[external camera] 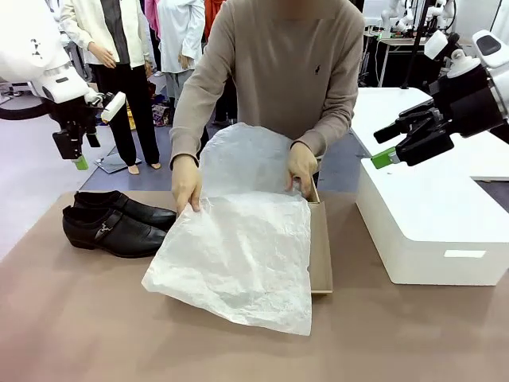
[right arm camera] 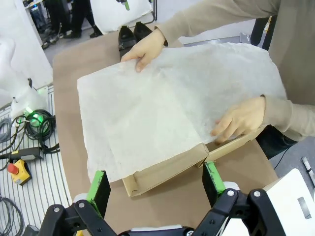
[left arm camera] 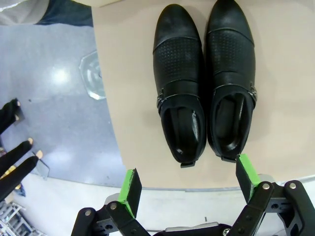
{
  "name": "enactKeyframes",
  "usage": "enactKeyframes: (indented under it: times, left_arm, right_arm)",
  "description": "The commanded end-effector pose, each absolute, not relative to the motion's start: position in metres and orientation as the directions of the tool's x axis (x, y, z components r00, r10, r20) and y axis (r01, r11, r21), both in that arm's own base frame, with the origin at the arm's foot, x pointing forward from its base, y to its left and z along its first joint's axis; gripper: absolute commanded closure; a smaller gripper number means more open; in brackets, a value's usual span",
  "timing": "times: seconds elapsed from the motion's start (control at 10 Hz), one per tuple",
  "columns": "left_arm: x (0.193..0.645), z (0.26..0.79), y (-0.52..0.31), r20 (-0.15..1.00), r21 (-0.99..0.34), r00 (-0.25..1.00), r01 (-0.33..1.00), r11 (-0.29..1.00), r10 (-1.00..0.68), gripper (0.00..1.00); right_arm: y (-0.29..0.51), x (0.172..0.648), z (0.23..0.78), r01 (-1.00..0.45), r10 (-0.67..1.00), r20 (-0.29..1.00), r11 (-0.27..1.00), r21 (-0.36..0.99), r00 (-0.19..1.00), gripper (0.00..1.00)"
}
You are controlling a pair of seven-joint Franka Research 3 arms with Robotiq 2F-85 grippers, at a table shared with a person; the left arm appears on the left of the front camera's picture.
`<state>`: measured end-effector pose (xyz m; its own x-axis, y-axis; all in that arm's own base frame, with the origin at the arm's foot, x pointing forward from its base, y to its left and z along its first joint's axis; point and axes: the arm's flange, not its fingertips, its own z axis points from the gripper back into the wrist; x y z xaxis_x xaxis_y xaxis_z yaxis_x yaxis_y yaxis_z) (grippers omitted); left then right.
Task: Pack the shoes into the box.
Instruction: Place one shoe of the Shoes into the Shoes Box.
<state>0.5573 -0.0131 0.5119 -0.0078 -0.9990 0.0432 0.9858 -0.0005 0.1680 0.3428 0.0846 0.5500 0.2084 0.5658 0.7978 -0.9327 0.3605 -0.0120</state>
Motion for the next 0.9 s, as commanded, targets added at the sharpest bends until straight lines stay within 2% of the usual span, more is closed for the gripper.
enactKeyframes:
  times: [0.0, 0.3, 0.8]
  left_arm:
    - [0.557, 0.513, -0.011, 0.044, 0.171, -0.004, 0.985, 0.003, -0.999, 0.00]
    - [0.557, 0.512, -0.013, 0.043, 0.168, -0.008, 0.986, -0.001, -0.999, 0.00]
    - [0.598, 0.474, -0.008, 0.043, 0.088, 0.053, 0.994, 0.057, -0.998, 0.00]
  right_arm:
    - [0.086, 0.347, 0.548, -0.940, 0.554, 0.815, 0.340, -0.034, 0.171, 0.00]
    - [0.086, 0.347, 0.548, -0.940, 0.554, 0.815, 0.340, -0.034, 0.171, 0.00]
    - [0.086, 0.347, 0.548, -0.940, 0.554, 0.815, 0.340, -0.034, 0.171, 0.00]
